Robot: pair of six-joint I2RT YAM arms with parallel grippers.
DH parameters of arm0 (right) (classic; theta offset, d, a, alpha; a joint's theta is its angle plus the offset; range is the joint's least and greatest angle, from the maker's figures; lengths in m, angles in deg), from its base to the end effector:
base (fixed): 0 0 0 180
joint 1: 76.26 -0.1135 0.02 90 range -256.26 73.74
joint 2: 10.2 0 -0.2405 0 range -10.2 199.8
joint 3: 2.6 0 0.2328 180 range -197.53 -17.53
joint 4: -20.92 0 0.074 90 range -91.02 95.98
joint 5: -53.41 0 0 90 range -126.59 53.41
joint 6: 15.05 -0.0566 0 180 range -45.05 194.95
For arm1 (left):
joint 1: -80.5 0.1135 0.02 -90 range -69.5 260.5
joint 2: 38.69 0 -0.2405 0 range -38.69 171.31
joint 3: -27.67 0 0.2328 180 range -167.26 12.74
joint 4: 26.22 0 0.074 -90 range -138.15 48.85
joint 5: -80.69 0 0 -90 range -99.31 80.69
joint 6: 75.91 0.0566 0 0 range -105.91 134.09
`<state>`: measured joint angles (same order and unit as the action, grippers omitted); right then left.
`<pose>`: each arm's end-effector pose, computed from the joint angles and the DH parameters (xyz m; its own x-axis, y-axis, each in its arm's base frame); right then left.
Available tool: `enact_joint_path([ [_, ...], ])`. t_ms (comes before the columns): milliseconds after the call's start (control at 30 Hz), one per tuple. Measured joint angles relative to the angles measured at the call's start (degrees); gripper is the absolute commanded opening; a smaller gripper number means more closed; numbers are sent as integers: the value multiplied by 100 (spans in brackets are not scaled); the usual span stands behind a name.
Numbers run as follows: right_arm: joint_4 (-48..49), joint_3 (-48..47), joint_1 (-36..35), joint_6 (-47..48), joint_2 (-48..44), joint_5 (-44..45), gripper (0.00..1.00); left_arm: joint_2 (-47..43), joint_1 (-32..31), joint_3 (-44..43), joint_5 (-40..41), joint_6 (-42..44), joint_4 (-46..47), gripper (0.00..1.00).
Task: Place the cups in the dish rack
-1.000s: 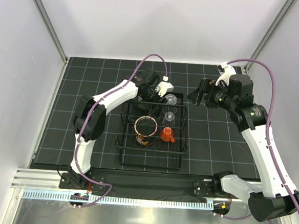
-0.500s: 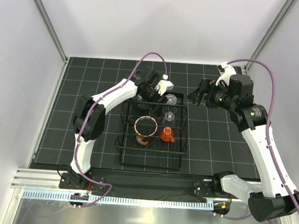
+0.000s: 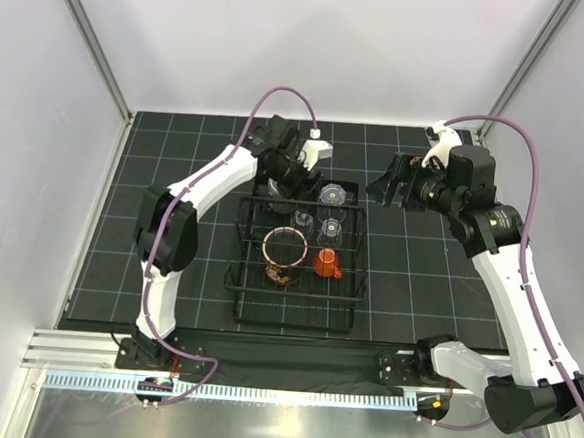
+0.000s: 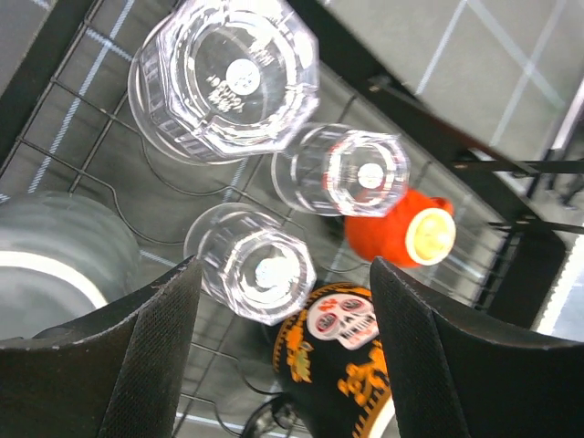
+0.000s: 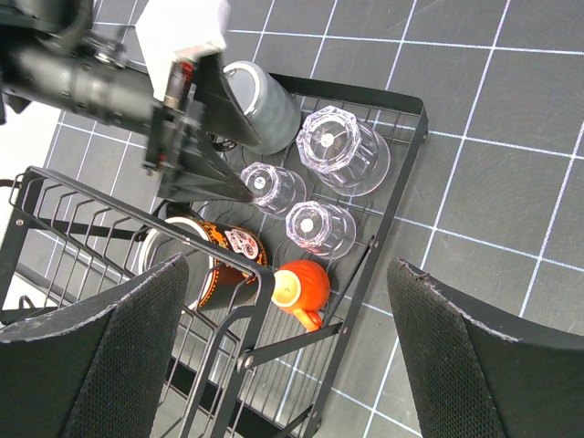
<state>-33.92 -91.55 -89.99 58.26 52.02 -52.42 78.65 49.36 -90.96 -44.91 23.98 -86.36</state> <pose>0.2189 0.0694 0.3705 -0.5711 0.1449 -0.8080 -0.3112 0.8726 0.3764 0.3470 -0.2481 0.2297 -0.6051 0.5288 -0.5952 0.7939 0.4562 -0.4019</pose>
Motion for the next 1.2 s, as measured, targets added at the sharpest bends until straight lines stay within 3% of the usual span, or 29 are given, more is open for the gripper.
enact_joint_path([
  [200, 0, 0, 4, 0, 0, -2, 89, -350, 251, 7, -682, -352, 192, 72],
  [433, -2, 0, 11, -13, -2, -4, 89, -1178, 710, 339, -1593, -1283, 1193, 73],
  [567, -7, 50, 11, -20, -63, -2, 89, -1843, 890, 772, -1663, -2031, 1917, 75],
  [833, -151, 319, 11, -31, -426, 79, 95, -3587, 1167, 2214, -358, -3292, 2446, 88],
  [1200, -914, 472, 11, -63, -1143, 883, 100, -5941, 1700, 3893, 1698, -4336, 1952, 100],
])
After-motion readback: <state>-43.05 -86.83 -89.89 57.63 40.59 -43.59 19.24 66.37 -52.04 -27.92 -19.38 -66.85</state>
